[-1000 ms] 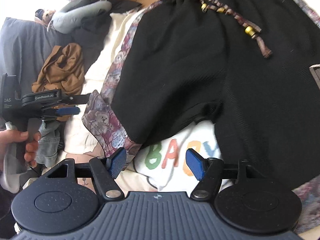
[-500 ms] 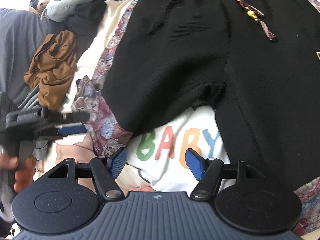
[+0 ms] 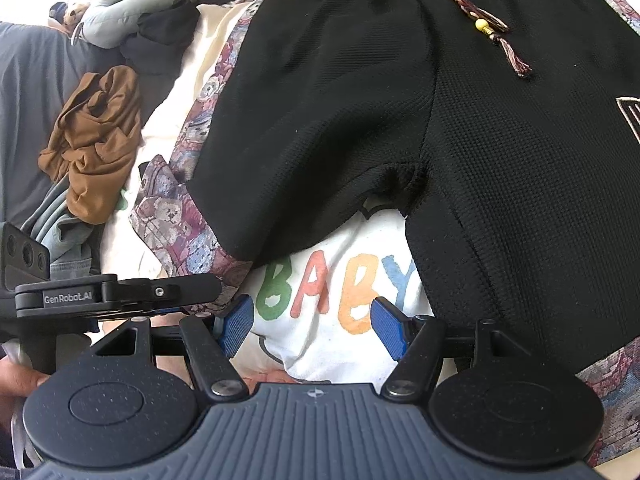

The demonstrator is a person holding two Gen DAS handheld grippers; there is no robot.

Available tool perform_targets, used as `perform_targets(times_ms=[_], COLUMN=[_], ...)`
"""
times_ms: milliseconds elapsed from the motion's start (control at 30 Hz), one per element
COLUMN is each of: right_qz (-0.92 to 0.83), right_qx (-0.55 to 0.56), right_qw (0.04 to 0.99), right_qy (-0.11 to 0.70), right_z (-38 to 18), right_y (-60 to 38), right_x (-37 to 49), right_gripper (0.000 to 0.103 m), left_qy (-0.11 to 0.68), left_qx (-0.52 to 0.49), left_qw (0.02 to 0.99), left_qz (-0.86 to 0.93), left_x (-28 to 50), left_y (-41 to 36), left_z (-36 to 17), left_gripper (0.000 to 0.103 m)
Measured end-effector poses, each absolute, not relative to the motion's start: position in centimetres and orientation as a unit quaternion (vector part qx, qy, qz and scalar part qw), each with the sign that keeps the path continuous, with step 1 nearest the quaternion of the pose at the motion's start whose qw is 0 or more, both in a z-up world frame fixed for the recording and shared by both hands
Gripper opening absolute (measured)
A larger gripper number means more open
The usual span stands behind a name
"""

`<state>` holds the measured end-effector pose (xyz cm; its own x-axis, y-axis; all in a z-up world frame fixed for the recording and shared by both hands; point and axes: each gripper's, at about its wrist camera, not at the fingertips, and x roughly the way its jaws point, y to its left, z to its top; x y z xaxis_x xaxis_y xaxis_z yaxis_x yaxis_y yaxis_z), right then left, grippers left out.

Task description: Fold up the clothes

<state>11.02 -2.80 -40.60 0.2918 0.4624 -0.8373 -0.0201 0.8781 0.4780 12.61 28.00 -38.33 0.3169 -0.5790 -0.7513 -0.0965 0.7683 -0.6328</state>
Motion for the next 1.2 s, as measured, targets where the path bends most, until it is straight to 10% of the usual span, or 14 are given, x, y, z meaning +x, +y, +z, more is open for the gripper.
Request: perform_targets(times_ms=[67, 200, 833, 1200], right_qz=[0.154, 0.161, 0.181, 0.144], right_qx=[0.195, 0.197, 0.284, 0.415], right_qw=[0.781, 0.783, 0.773, 0.718], right_qy=[0.573, 0.568, 0.538, 0.541], right_z=[-40.4, -40.1, -40.9, -43.6], right_y=[-2.8, -2.4, -0.6, -1.8], right_x=[11.0, 11.1, 15.7, 17.2], right_gripper=[0.071, 0.071, 0.070, 0.050], left_qy=[0.552, 0.514, 0.492, 0.501], left_qx=[-0.302, -0.291, -0.286, -0.288], left_qw=[0.759, 0.787, 0.804, 0.800], left_qz=[-0.167, -0.180, -0.173, -0.158], left_x=[13.0, 14.3, 22.6, 22.0], left_y=[28.4, 29.6, 30.7, 31.3], left_z=[-37.7, -35.3, -35.5, -36.8], left_gripper=[0.015, 0.012, 0.013, 0.022])
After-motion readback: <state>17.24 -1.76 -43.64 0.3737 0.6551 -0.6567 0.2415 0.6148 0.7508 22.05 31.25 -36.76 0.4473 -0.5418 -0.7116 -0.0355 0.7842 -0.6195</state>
